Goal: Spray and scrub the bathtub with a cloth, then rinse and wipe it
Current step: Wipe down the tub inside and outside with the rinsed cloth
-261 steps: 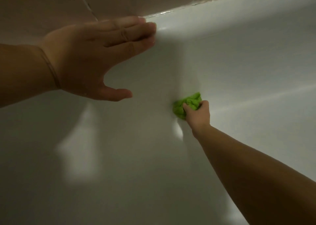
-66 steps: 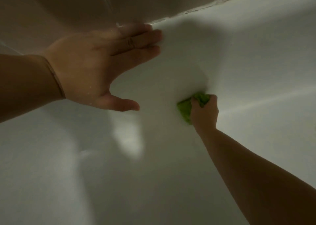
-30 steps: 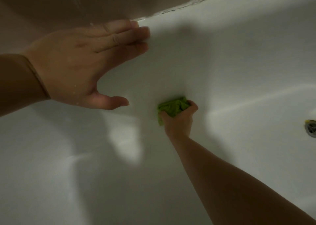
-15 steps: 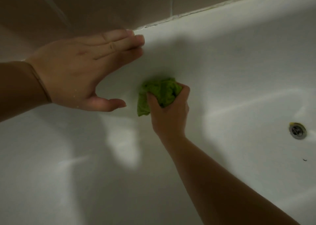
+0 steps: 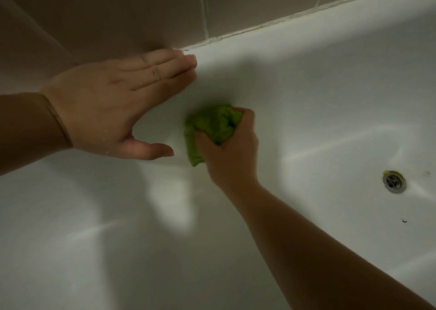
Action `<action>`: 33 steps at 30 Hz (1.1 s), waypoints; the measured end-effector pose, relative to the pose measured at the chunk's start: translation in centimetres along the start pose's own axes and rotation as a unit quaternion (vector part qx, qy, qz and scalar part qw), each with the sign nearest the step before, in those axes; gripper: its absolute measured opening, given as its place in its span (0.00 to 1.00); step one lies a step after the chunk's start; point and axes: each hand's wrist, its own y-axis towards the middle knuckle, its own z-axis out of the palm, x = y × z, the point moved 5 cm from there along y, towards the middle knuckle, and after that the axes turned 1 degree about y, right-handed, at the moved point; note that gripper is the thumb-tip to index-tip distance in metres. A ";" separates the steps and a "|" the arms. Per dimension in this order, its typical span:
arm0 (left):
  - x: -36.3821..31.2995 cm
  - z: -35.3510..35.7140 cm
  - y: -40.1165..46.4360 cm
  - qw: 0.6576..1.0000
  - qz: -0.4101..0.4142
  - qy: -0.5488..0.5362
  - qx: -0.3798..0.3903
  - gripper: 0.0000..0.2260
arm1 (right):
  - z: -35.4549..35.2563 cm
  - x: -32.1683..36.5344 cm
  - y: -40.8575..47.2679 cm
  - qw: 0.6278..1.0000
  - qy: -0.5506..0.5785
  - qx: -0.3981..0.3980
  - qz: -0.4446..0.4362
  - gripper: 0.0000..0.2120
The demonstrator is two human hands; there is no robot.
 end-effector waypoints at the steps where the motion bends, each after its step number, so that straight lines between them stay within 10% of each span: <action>1: -0.1 0.0 0.1 1.000 0.000 0.000 0.000 0.47 | -1.3 -0.4 0.8 0.999 0.018 -0.036 0.020 0.24; 5: -0.1 0.1 0.6 1.000 -0.010 -0.003 -0.002 0.47 | -7.2 3.4 4.1 0.981 0.059 -0.178 -0.053 0.18; 9: -0.2 0.3 1.2 1.000 -0.004 -0.007 -0.002 0.47 | -4.3 5.5 3.2 0.982 0.113 -0.103 -0.109 0.22; 13: -0.2 0.3 1.6 1.000 0.001 0.001 -0.006 0.47 | -1.3 0.1 1.4 1.000 -0.015 0.009 -0.022 0.27; 19: -0.4 0.4 2.1 1.000 -0.008 0.002 0.001 0.47 | -7.1 -1.1 4.8 0.986 0.020 -0.163 0.001 0.20; 26: -0.5 0.5 2.9 1.000 -0.012 0.003 0.003 0.47 | -1.5 -5.7 2.1 0.999 -0.026 0.004 0.041 0.28; 33: -0.7 0.6 3.4 1.000 -0.012 -0.009 0.009 0.46 | -6.7 -9.8 5.5 0.984 -0.057 -0.100 0.140 0.22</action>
